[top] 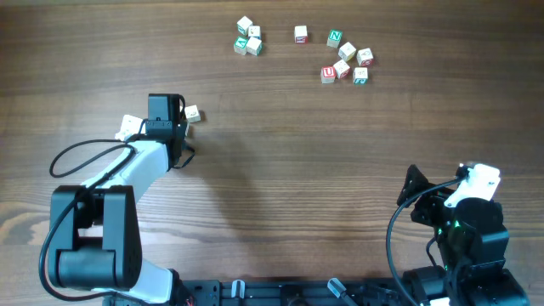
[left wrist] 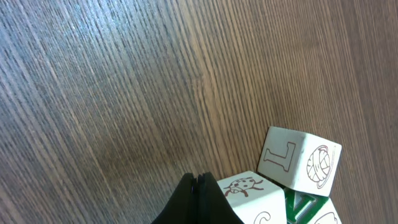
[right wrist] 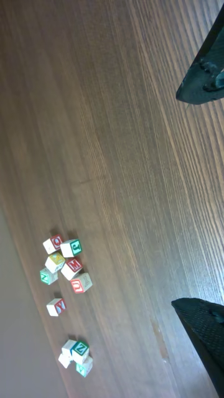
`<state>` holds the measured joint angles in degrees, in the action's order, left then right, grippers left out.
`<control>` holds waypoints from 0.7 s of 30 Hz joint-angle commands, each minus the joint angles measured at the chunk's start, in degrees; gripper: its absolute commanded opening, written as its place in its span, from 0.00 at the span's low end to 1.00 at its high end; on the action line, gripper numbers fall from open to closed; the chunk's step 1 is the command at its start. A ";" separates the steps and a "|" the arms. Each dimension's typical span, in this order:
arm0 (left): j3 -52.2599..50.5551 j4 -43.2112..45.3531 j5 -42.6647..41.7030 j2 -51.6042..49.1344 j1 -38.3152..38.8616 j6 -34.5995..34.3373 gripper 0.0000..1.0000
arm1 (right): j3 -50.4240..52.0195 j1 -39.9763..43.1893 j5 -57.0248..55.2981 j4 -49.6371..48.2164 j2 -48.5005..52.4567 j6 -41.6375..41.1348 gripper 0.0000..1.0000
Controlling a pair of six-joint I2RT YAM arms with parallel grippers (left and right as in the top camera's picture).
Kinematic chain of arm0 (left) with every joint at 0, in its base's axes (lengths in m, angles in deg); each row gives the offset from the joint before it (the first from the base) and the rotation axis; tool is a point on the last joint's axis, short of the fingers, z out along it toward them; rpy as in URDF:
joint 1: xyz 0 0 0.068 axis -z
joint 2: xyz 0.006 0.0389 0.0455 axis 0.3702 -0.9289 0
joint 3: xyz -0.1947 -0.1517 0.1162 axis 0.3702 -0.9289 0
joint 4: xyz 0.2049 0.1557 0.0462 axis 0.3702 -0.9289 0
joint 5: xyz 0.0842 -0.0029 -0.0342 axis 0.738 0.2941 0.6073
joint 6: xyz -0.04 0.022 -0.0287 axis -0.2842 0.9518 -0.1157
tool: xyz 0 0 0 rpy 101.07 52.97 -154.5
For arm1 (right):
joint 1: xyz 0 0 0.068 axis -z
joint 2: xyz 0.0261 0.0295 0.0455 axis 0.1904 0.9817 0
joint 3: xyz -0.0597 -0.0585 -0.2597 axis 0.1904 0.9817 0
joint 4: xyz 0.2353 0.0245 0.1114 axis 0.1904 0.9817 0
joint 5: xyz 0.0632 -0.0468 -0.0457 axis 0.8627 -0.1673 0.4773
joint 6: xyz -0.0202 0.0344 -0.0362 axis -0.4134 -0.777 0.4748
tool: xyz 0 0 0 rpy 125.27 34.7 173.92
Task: Form a circle
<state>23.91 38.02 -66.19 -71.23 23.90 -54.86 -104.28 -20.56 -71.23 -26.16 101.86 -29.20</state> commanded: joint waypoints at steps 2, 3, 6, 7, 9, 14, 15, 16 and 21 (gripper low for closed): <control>-0.35 0.22 -2.23 -0.72 -0.15 -0.52 0.04 | 0.22 -0.09 0.33 -0.09 0.17 0.57 1.00; -0.35 0.22 -2.56 -0.72 -0.15 -0.52 0.04 | 0.22 -0.09 0.33 -0.09 0.17 0.57 1.00; -0.35 0.26 -2.56 -0.72 -0.15 -0.52 0.04 | 0.22 -0.09 0.33 -0.09 0.17 0.57 1.00; -0.35 0.28 -2.56 -0.72 -0.17 -0.55 0.04 | 0.22 -0.09 0.33 -0.09 0.17 0.57 1.00; -0.35 0.37 -2.54 -0.72 -0.17 -0.55 0.04 | 0.22 -0.09 0.33 -0.09 0.20 0.57 1.00; -0.35 1.18 -2.51 -0.72 -0.17 -0.52 0.04 | 0.22 -0.09 0.33 -0.09 0.17 0.55 1.00; -0.35 1.38 -2.51 -0.72 -0.17 -0.52 0.04 | 0.22 -0.09 0.33 -0.09 0.20 0.57 1.00; -0.35 1.57 -2.49 -0.72 -0.17 -0.55 0.04 | 0.22 -0.09 0.33 -0.09 0.17 0.57 1.00; -0.35 1.55 -2.58 -0.72 -0.15 -0.55 0.04 | 0.22 -0.09 0.33 -0.09 0.20 0.57 1.00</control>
<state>23.91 39.62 -68.24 -71.23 23.90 -54.86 -104.28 -20.58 -71.23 -26.16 101.86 -29.20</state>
